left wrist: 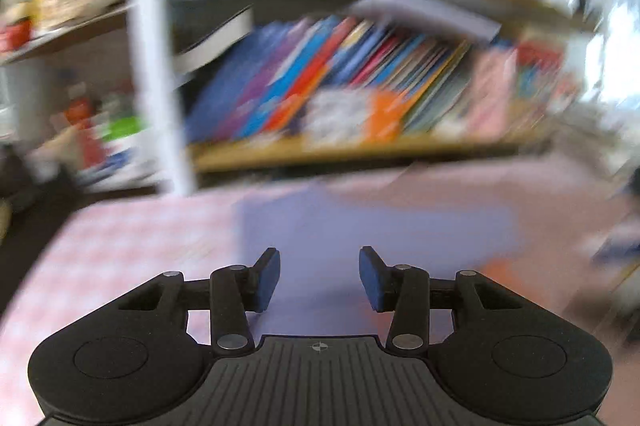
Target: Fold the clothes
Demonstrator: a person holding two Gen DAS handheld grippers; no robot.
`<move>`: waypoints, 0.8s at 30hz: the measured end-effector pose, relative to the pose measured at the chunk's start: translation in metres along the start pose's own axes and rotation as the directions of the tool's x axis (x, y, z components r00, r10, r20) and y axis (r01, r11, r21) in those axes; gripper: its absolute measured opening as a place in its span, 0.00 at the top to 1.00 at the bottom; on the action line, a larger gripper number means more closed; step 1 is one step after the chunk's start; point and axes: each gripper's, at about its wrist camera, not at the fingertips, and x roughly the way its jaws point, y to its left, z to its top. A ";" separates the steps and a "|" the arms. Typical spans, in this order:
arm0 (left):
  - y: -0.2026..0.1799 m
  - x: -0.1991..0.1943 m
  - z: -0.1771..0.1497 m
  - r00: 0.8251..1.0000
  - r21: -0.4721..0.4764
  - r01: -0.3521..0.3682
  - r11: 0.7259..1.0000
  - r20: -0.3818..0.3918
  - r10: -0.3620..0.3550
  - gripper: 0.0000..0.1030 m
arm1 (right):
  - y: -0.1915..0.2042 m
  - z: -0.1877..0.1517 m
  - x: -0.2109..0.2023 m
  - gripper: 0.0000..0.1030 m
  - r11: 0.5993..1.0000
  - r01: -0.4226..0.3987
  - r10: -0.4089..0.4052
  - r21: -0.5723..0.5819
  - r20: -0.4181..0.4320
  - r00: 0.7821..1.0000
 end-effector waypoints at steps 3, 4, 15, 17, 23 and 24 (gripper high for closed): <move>0.026 -0.004 -0.022 0.997 -0.032 -0.061 0.998 -0.042 0.059 0.58 | -0.018 0.001 -0.006 0.24 0.997 0.019 -0.020 0.073 0.019 1.000; 0.030 -0.003 -0.023 0.997 -0.044 -0.068 0.997 -0.049 0.066 0.58 | -0.024 0.001 -0.006 0.29 0.995 0.032 -0.033 0.098 0.015 0.999; 0.057 0.020 -0.043 0.991 -0.169 -0.066 0.983 -0.124 0.045 0.64 | -0.055 -0.009 0.010 0.58 0.971 0.090 -0.070 0.220 -0.098 0.993; 0.064 0.019 -0.047 0.992 -0.204 -0.043 0.978 -0.127 0.017 0.80 | -0.053 -0.009 0.011 0.60 0.974 0.092 -0.072 0.208 -0.099 0.992; 0.079 0.012 -0.053 0.991 -0.253 -0.004 0.968 -0.132 -0.030 0.95 | -0.051 -0.009 0.012 0.82 0.979 0.047 -0.029 0.199 -0.093 0.995; 0.083 0.011 -0.054 0.991 -0.259 -0.013 0.966 -0.132 -0.022 0.95 | -0.051 -0.009 0.013 0.84 0.978 0.032 -0.013 0.206 -0.090 0.996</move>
